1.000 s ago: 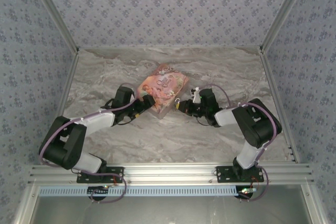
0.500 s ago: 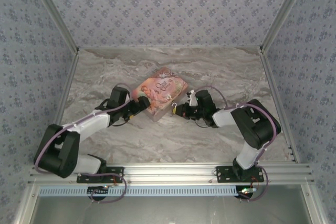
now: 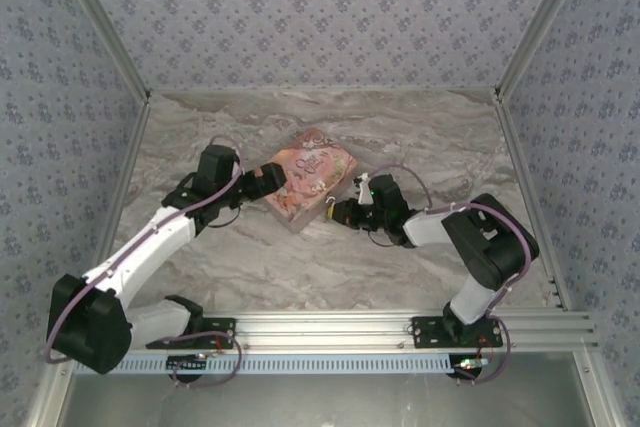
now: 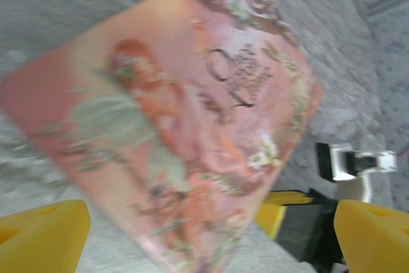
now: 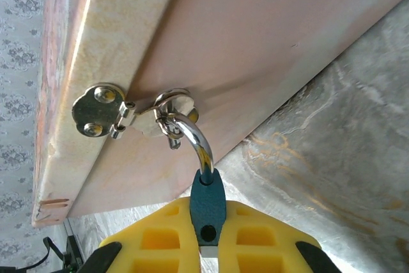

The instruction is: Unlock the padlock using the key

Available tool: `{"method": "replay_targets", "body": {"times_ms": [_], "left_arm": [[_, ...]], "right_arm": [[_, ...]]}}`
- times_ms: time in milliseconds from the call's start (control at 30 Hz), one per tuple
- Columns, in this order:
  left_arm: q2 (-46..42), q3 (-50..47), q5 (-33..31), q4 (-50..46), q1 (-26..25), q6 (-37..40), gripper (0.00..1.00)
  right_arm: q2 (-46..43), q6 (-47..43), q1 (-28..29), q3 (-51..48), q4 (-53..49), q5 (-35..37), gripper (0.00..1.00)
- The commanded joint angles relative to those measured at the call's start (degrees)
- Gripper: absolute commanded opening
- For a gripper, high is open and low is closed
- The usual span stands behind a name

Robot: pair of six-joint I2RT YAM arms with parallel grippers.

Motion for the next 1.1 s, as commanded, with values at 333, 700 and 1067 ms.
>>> {"method": "replay_targets", "body": {"times_ms": [333, 700, 1067], "left_arm": [[18.63, 10.36, 9.94, 11.45, -6.2, -0.96, 0.92], [24.37, 6.75, 10.56, 10.93, -8.41, -1.59, 0.91], [24.48, -2.81, 9.04, 8.92, -8.4, -0.05, 0.91]], "right_arm": [[0.4, 0.51, 3.43, 0.87, 4.08, 2.13, 0.01], [2.62, 1.6, 3.53, 0.8, 6.54, 1.77, 0.01], [2.0, 4.43, 1.96, -0.97, 12.56, 2.41, 0.01]]}}
